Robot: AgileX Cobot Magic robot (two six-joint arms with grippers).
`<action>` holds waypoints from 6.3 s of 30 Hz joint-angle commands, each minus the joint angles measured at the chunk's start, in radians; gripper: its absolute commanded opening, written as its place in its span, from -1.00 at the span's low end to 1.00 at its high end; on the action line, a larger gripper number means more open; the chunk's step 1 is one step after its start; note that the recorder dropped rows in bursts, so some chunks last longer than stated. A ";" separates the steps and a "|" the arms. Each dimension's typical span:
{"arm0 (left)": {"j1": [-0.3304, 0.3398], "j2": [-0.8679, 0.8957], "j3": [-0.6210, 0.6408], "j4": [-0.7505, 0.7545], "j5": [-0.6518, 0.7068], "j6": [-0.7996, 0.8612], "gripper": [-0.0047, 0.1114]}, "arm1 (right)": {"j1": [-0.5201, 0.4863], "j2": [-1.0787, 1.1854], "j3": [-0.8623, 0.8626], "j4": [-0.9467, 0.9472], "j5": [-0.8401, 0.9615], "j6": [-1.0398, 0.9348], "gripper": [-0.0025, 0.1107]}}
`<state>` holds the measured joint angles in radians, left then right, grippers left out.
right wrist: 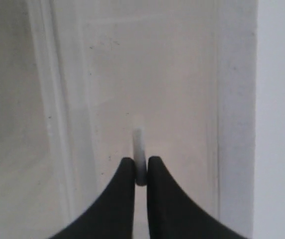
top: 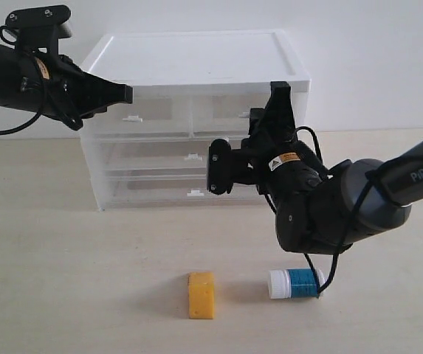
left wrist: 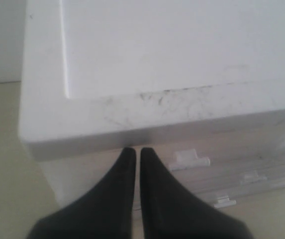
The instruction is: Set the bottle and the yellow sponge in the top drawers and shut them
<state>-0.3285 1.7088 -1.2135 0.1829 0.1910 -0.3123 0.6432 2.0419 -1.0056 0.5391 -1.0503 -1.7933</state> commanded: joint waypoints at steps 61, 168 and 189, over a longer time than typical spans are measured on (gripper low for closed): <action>0.005 0.024 -0.007 0.008 -0.069 0.004 -0.85 | 0.141 -0.111 0.150 0.115 -0.171 -0.177 -0.96; 0.005 0.024 -0.007 0.016 -0.045 0.004 -0.85 | 0.413 -0.196 0.296 1.025 0.121 0.528 -0.36; 0.005 0.024 -0.007 0.028 -0.059 0.004 -0.85 | 0.413 -0.718 0.423 1.205 0.485 0.230 -0.36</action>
<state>-0.3285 1.7126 -1.2135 0.1937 0.1929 -0.3105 1.0564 1.3463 -0.6054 1.7425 -0.6023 -1.6179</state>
